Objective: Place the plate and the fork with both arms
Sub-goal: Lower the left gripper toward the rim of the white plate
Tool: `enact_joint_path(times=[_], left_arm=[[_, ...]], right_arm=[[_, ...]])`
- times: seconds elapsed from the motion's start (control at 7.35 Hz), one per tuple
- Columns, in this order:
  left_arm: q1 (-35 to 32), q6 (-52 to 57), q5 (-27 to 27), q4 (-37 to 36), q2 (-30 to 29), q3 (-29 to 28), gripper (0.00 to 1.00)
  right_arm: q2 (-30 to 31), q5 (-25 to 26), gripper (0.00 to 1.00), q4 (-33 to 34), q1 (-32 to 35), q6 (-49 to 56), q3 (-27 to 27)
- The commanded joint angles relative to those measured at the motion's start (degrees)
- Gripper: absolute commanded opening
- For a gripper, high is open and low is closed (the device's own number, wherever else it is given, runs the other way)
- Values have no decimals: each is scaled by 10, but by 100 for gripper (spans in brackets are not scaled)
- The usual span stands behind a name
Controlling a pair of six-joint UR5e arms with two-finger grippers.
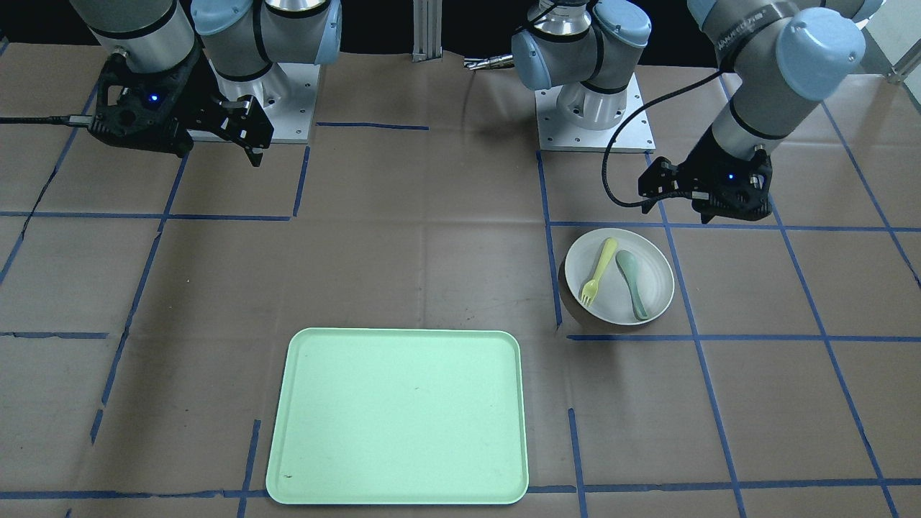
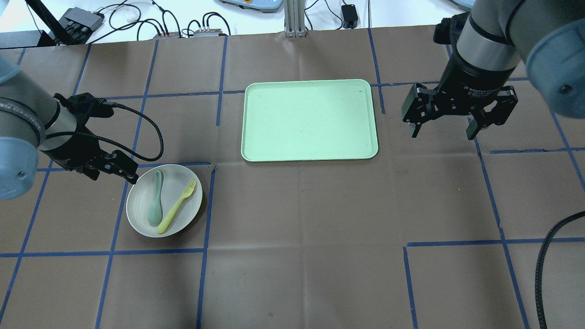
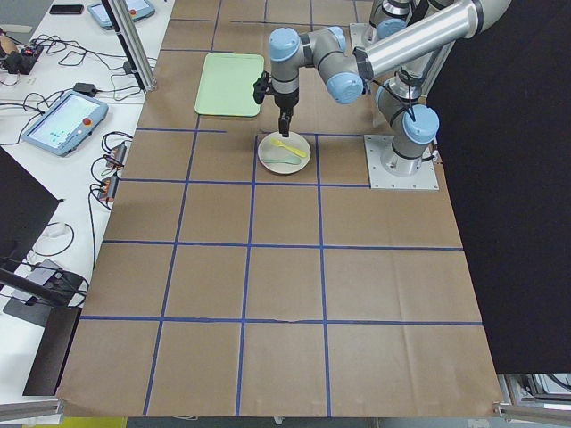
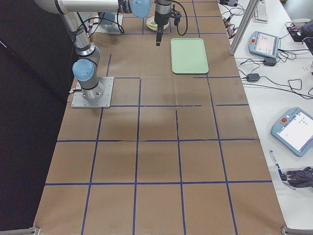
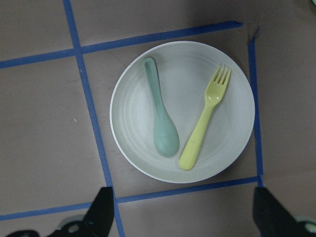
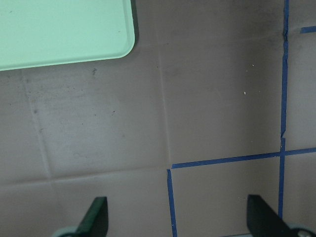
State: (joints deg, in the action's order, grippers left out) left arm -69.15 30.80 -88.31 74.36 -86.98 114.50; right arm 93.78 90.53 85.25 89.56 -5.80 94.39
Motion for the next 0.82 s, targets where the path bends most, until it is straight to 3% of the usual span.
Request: enact_joint_path(times=[0.0,0.27,0.68], left_arm=[[31,66,24,-11,-59,1,100],[37,124,24,-79,-112,3,100],[67,123,24,-86,-170,0,100]], right_arm=[[0,0,100,0,0,0,0],[0,0,100,0,0,0,0],[0,0,100,0,0,0,0]])
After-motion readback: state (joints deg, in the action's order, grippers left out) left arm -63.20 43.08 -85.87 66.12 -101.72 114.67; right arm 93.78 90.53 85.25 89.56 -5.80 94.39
